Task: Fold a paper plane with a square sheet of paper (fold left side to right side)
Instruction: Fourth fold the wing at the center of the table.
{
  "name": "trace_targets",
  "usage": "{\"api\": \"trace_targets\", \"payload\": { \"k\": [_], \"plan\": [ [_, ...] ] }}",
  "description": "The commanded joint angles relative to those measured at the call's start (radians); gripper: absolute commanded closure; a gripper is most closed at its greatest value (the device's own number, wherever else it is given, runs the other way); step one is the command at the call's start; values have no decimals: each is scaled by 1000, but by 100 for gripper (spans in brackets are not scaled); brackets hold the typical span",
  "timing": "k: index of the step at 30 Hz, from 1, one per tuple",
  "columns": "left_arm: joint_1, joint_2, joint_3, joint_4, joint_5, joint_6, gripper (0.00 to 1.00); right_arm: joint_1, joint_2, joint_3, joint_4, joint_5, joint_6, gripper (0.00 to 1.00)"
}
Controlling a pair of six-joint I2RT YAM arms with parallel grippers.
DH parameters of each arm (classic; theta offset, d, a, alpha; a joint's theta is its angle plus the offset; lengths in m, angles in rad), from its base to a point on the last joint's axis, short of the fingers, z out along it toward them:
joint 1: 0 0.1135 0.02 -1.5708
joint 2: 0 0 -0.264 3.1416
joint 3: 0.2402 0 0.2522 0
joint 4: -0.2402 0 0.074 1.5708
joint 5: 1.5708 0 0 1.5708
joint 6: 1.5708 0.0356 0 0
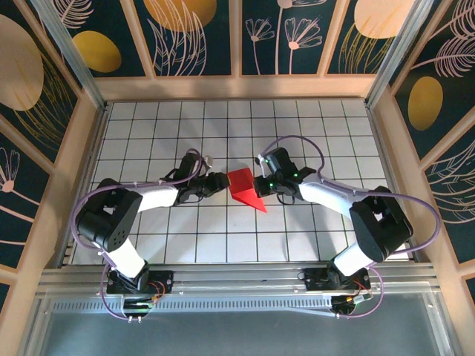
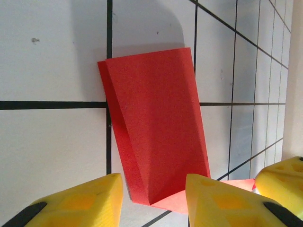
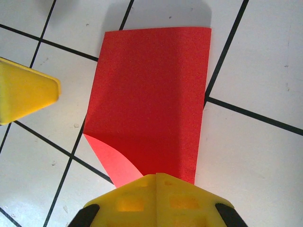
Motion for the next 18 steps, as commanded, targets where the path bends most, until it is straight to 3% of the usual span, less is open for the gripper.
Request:
{"api": "trace_targets", "payload": {
  "k": [1,12,15,18],
  "plan": [
    [6,50,35,52,42,-11,60,-13,-52,-24,6,-10,12,100],
    [6,148,93,98,90,-18,61,-33,-94,-59,28,-45,26,100],
    [6,158,105,99,90,-14,68,-34,-92,-64,32,-49,29,100],
    [6,162,114,96,86,-9,83,-37,-92,-64,26,-45,30,100]
  ]
}}
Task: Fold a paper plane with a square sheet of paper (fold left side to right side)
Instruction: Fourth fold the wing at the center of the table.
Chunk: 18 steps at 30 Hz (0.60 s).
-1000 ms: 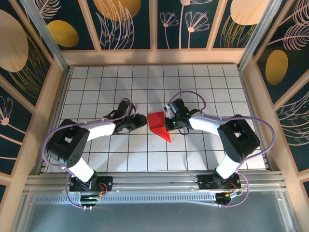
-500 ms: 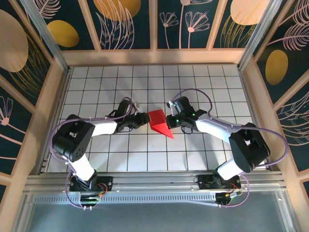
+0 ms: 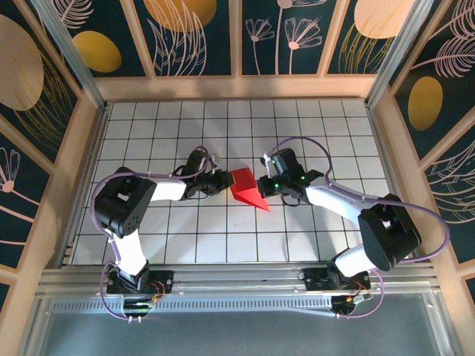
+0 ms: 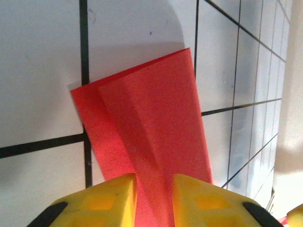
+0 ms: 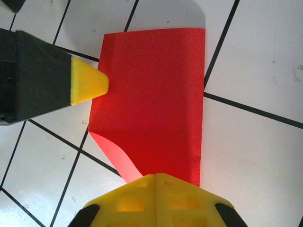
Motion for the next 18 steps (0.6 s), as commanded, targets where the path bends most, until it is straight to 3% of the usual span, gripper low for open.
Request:
{"api": "trace_targets", "payload": {
  "k": [1,4,7,11,18],
  "plan": [
    [6,13,25,27,15,9,89,-9,-20,-11,2,0,17,100],
    [6,2,24,25,16,7,100,-11,-31,7,-37,55,18,81],
    [6,-13,22,18,16,2,100,-10,-64,34,-84,111,19,64],
    [6,-29,18,14,19,-10,100,33,-105,62,-140,178,27,61],
    [6,-34,27,3,25,-18,100,241,-53,58,-165,389,100,55]
  ]
}}
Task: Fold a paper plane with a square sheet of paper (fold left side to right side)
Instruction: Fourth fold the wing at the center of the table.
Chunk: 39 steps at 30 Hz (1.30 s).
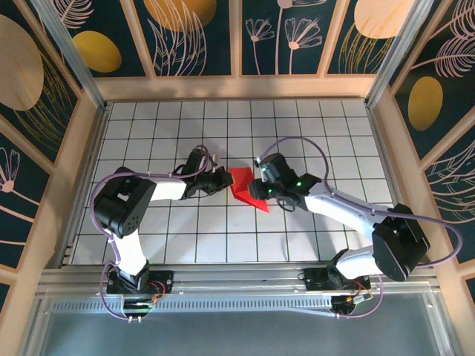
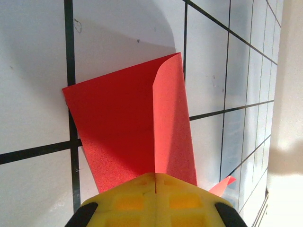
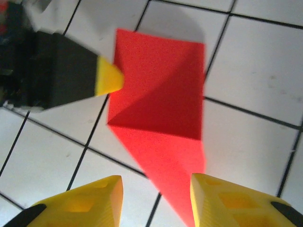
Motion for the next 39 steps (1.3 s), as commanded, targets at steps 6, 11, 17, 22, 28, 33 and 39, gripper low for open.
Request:
{"api": "trace_targets", "payload": {
  "k": [6,11,17,22,28,33,39],
  "plan": [
    [6,-35,26,-22,20,-8,100,129,148,30,-46,255,78,48],
    [6,-33,31,-28,23,-15,100,159,225,55,-29,290,61,47],
    [6,-34,41,-38,27,-17,100,175,277,60,-13,303,52,46],
    [6,-32,52,-43,31,-16,100,174,299,60,-9,333,53,46],
    [6,-33,57,-45,36,-18,100,174,322,65,-8,351,52,49],
    [6,-33,69,-50,38,-16,100,174,326,65,-5,362,51,51],
    [6,-38,76,-56,40,-14,100,170,326,59,1,375,52,53]
  ]
}}
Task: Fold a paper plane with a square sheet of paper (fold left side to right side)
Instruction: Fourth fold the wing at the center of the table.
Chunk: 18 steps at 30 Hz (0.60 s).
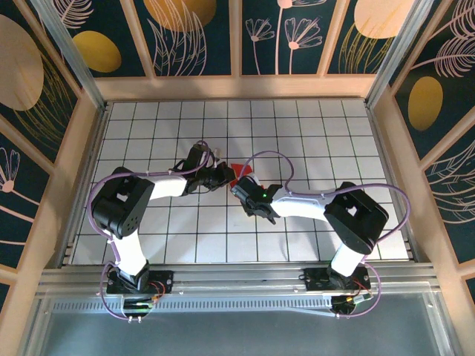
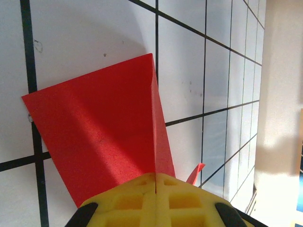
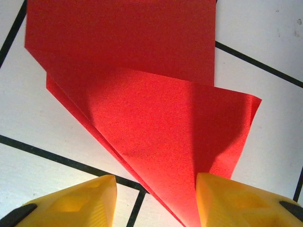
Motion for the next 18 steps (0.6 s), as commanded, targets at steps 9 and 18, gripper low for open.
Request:
{"api": "trace_targets", "payload": {
  "k": [9,18],
  "plan": [
    [6,-34,16,-16,9,-10,100,-1,7,12,29,62,11,65],
    [6,-31,20,-23,5,-7,100,-5,3,11,25,72,15,82]
  ]
}}
